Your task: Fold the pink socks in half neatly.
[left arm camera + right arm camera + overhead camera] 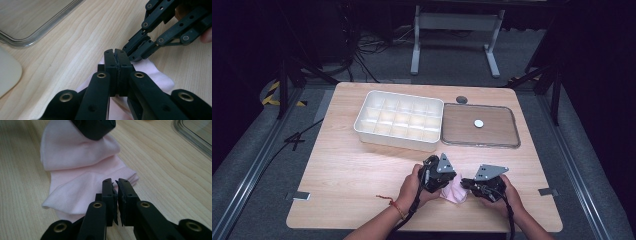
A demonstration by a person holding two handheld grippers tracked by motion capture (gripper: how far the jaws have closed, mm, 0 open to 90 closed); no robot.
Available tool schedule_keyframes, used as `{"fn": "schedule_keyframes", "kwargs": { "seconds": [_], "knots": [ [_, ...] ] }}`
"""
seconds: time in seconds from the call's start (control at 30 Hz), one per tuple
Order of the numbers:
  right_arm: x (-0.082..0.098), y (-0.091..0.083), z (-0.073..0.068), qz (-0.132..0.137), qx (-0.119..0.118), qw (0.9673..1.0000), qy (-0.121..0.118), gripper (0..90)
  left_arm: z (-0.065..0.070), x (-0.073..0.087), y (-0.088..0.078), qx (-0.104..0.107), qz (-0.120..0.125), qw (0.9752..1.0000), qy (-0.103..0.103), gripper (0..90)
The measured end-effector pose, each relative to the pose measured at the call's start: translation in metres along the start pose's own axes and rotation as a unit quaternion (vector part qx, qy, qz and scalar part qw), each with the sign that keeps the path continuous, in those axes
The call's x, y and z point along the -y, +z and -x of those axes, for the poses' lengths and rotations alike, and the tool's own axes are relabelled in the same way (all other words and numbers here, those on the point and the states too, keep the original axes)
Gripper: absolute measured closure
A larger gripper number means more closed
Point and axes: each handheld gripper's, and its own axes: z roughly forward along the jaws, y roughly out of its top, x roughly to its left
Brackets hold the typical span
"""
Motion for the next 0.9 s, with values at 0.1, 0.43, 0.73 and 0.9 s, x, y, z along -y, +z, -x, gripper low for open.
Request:
{"fn": "schedule_keyframes", "kwargs": {
  "seconds": [0.1, 0.43, 0.73, 0.9],
  "knots": [
    [0.001, 0.000, 0.001, 0.000, -0.001, 1.0000, -0.002, 84.2, 0.002, 0.000, 0.005, 0.002, -0.002, 1.0000, -0.005, 89.3],
    [0.003, -0.004, 0.004, -0.004, 0.010, 0.9999, -0.003, 83.0, 0.003, -0.011, 0.002, -0.001, 0.028, 0.9996, -0.010, 73.7],
    [0.007, -0.017, 0.012, 0.005, 0.029, 0.9996, 0.004, 78.8, -0.002, -0.004, -0.037, -0.002, 0.040, 0.9982, 0.045, 73.9],
    [-0.002, -0.031, 0.009, 0.036, 0.028, 0.9989, 0.010, 78.4, -0.008, 0.030, -0.037, 0.035, -0.006, 0.9965, 0.075, 82.6]
  ]
}}
